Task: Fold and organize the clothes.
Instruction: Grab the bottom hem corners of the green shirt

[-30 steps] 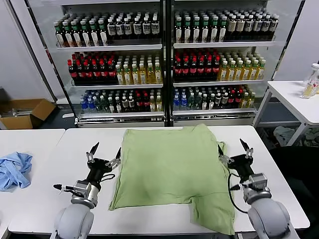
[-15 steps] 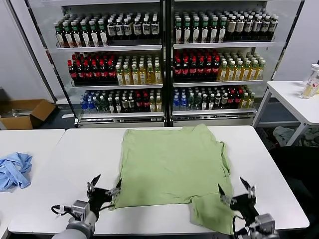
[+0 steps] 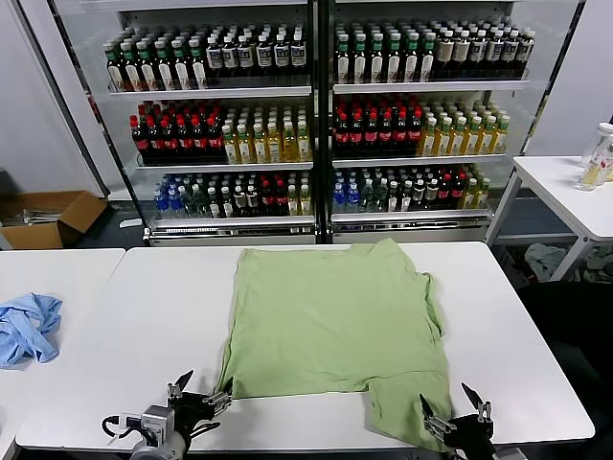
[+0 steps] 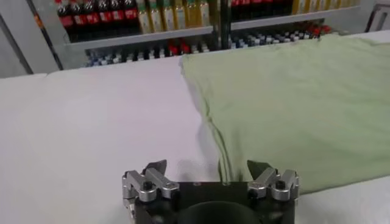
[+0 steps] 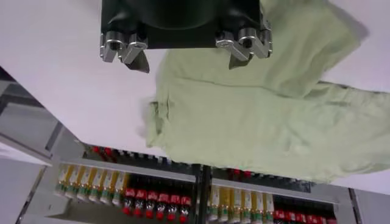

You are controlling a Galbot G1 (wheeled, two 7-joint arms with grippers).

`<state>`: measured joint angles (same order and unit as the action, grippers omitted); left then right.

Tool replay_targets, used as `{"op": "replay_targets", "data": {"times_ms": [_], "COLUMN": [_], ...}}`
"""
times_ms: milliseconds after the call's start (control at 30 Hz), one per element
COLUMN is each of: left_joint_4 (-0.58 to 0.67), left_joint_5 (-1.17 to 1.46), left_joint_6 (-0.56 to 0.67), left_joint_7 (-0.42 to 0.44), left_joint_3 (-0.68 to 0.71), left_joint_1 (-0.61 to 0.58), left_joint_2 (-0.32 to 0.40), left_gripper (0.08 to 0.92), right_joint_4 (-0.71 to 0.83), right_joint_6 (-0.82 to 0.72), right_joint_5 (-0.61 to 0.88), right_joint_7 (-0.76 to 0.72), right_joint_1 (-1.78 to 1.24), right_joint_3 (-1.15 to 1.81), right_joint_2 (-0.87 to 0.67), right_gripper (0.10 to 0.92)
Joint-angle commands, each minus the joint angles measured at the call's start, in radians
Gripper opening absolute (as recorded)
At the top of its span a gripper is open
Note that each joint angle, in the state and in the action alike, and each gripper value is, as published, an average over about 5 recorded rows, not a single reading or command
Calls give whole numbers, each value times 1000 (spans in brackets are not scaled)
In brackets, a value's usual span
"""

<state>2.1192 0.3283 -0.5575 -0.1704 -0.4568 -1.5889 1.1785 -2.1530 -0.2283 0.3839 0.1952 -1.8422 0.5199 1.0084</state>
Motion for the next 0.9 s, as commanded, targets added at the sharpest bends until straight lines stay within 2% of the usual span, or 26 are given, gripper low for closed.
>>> {"op": "replay_targets", "data": {"times_ms": [33, 167, 233, 900], "left_joint_4": [-1, -15, -20, -43], "left_joint_5": [16, 16, 17, 0], "left_joint_6": [-19, -19, -18, -3], "left_joint_7": [-15, -30, -33, -20], "left_joint_3": [-1, 2, 3, 51], "left_joint_1": [-19, -6, -1, 5], "left_joint_2": [-4, 2, 3, 27], "left_gripper": [823, 803, 758, 187], "right_joint_4": [-3, 5, 8, 59], "right_joint_6": [4, 3, 3, -23], "right_joint_5": [5, 15, 21, 203], "right_joint_7": [5, 11, 8, -44], "right_joint_1": [-32, -20, -14, 95], "right_joint_3": [4, -9, -13, -70], "right_joint_2": [-4, 1, 1, 7], "right_gripper": [823, 806, 771, 195]}}
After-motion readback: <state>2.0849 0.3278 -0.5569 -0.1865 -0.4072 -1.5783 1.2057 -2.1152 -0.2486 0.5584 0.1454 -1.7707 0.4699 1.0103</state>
